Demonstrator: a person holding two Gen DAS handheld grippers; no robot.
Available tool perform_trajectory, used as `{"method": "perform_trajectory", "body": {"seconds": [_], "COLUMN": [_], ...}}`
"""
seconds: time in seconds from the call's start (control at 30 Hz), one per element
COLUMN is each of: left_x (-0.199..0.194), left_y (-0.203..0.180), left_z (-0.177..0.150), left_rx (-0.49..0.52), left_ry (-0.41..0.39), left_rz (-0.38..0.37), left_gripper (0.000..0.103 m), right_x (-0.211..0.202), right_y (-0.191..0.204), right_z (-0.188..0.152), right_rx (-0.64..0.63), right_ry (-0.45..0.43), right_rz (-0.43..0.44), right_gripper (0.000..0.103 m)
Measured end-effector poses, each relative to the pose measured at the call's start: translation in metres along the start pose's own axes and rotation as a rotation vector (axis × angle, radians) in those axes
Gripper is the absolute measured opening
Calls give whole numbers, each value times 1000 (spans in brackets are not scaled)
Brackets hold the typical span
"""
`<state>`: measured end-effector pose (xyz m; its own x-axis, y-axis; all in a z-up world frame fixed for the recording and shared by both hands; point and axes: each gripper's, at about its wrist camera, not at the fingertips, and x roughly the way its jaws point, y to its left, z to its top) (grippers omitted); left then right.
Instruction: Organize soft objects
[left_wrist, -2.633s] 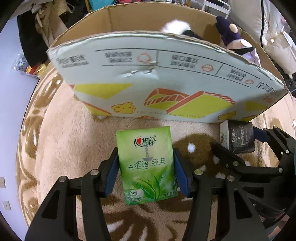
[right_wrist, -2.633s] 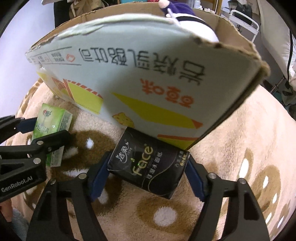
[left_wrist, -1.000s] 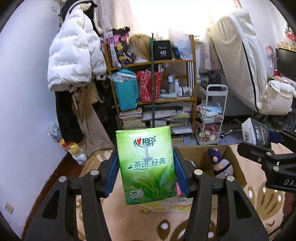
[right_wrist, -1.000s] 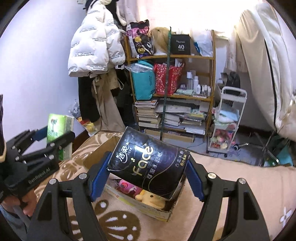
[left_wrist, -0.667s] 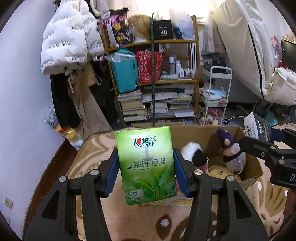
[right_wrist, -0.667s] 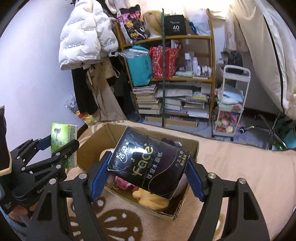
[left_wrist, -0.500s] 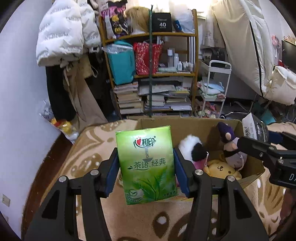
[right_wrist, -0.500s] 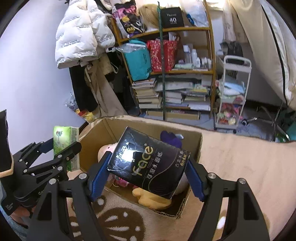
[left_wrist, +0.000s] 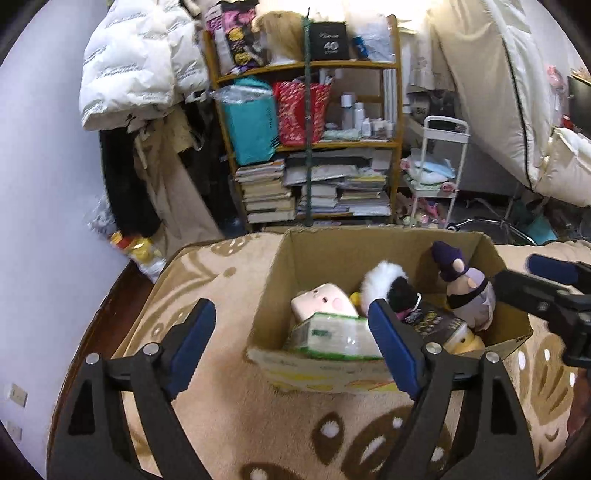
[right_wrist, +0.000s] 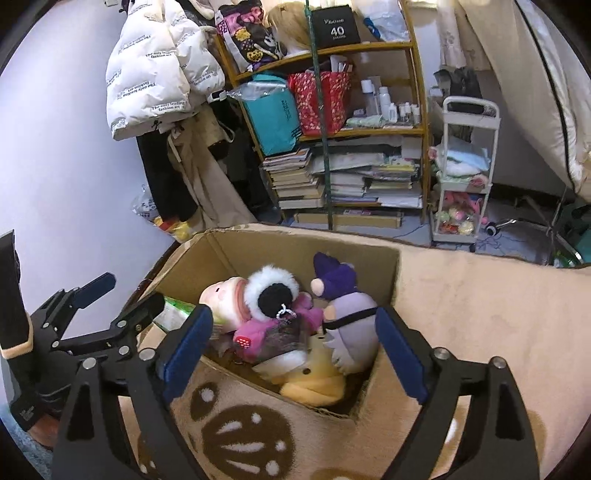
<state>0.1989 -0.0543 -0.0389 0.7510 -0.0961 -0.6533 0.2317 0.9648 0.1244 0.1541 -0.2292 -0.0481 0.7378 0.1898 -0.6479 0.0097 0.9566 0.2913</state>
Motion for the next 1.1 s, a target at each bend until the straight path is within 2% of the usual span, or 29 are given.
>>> {"method": "perform_trajectory", "body": {"seconds": [0.17,0.33,0.5,0.57,0.9,1.1], "left_x": [-21,-67,-114,-129,-180,-210], "left_y": [7,14,11,11,19,26], "left_z": [4,6,4,3,-12,-33], "left_rx": [8,-6,31,44,1,-34], "left_ry": [-9,-85,-193,-228,-244,-293], "left_rz": [74,93,166,189,151,147], "left_gripper": [84,93,101,102,102,102], "right_x": [-24,-51,-81,-96,-159,-194], "right_y": [2,9,18,22,38,46], "right_z": [2,0,-2,-2,-12,-29], "right_rx": [-10,-41,-48,-53,-84,-118], "right_ry": [-35,-72,-100,-125,-198,-291], "right_rz": [-7,-23,-48,-53,-60,-117], "right_gripper": [103,103,103,103,103,103]}}
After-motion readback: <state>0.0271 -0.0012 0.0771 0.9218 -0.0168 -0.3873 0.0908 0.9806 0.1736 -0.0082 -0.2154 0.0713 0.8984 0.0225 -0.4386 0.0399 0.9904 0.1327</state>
